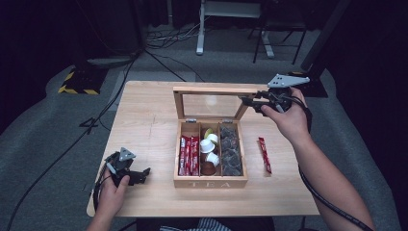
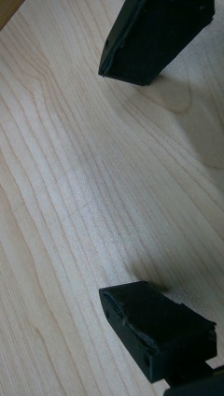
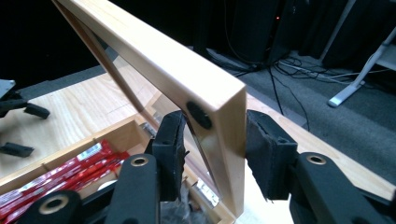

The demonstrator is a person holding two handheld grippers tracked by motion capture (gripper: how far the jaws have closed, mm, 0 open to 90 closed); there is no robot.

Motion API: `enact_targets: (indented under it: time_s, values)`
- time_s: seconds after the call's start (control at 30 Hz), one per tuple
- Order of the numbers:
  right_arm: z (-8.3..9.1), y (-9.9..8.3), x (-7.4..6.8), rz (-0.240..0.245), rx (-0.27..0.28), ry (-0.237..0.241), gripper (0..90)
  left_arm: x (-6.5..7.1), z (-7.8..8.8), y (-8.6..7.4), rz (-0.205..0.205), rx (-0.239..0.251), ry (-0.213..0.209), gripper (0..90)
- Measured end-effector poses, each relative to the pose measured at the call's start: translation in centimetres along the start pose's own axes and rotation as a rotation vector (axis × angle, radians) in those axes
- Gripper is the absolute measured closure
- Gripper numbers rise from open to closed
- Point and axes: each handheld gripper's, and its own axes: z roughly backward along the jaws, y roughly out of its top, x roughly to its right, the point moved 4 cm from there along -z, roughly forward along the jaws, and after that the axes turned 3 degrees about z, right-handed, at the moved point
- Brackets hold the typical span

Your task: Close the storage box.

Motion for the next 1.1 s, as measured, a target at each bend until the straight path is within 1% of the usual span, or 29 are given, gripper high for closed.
enact_targets:
  time_s: [0.03, 0.07, 0.23, 0.27, 0.3, 0.33, 0.4, 0.43, 0.5, 0.53, 0.57, 0.6, 0.63, 0.7, 0.73, 0.8, 0.83, 0.97, 1.1]
  values:
    - [0.3, -0.2, -0.3, -0.002, -0.007, 0.008, 59.8, 0.0, 0.0, 0.0, 0.001, 0.0, 0.001, 0.0]
    - [0.3, -0.2, -0.3, -0.002, -0.007, 0.008, 59.8, 0.0, 0.0, 0.0, 0.0, 0.0, 0.001, 0.0]
    - [0.9, -0.8, -1.3, 0.014, -0.017, 0.02, 60.1, 0.0, 0.0, 0.0, 0.003, 0.0, -0.001, 0.0]
    - [1.1, -1.1, -1.7, 0.015, -0.022, 0.03, 59.7, 0.0, 0.0, 0.0, 0.003, -0.002, -0.002, 0.0]
    - [1.1, -1.1, -1.7, 0.015, -0.022, 0.03, 59.7, 0.0, 0.0, 0.0, 0.003, -0.002, -0.002, 0.0]
    - [1.3, -1.3, -2.1, 0.022, -0.026, 0.034, 59.4, 0.0, 0.0, 0.0, 0.004, -0.001, -0.003, 0.0]
    - [1.4, -1.4, -2.2, 0.027, -0.029, 0.032, 59.3, 0.0, 0.0, 0.0, 0.005, 0.001, -0.001, 0.0]
    - [1.5, -1.6, -2.6, 0.04, -0.036, 0.03, 59.0, 0.0, 0.0, 0.0, 0.004, -0.001, -0.003, 0.0]
    - [1.6, -1.7, -2.8, 0.049, -0.038, 0.03, 58.7, 0.0, 0.0, 0.0, 0.001, -0.003, -0.002, 0.0]
    - [1.8, -2.0, -3.2, 0.058, -0.045, 0.029, 58.2, 0.0, 0.0, 0.0, 0.003, -0.003, -0.003, 0.0]
    - [1.8, -2.0, -3.2, 0.058, -0.045, 0.029, 58.2, 0.0, 0.0, 0.0, 0.003, -0.003, -0.003, 0.0]
    - [1.9, -2.3, -3.6, 0.064, -0.05, 0.029, 57.4, 0.0, 0.0, 0.1, 0.0, -0.004, -0.001, 0.0]
    - [1.9, -2.3, -3.6, 0.064, -0.05, 0.029, 57.4, 0.0, 0.0, 0.1, 0.0, -0.004, -0.001, 0.0]
    - [2.1, -2.8, -4.2, 0.081, -0.057, 0.026, 56.7, 0.0, 0.0, 0.1, 0.002, -0.002, -0.001, 0.0]
    - [2.1, -2.8, -4.2, 0.081, -0.057, 0.026, 56.7, 0.0, -0.1, 0.1, 0.002, 0.0, 0.002, 0.0]
    - [2.2, -3.4, -4.8, 0.1, -0.066, 0.019, 55.3, 0.0, -0.1, 0.1, 0.001, 0.002, 0.003, 0.0]
    - [2.2, -3.4, -4.8, 0.1, -0.066, 0.019, 55.3, 0.0, -0.1, 0.1, 0.0, 0.003, 0.003, 0.0]
    - [2.4, -4.4, -5.7, 0.122, -0.066, 0.015, 52.2, 0.0, -0.1, 0.1, 0.003, 0.003, 0.002, 0.0]
    - [2.4, -5.0, -6.1, 0.134, -0.064, 0.012, 50.7, 0.0, -0.1, 0.1, 0.0, 0.003, 0.004, 0.0]
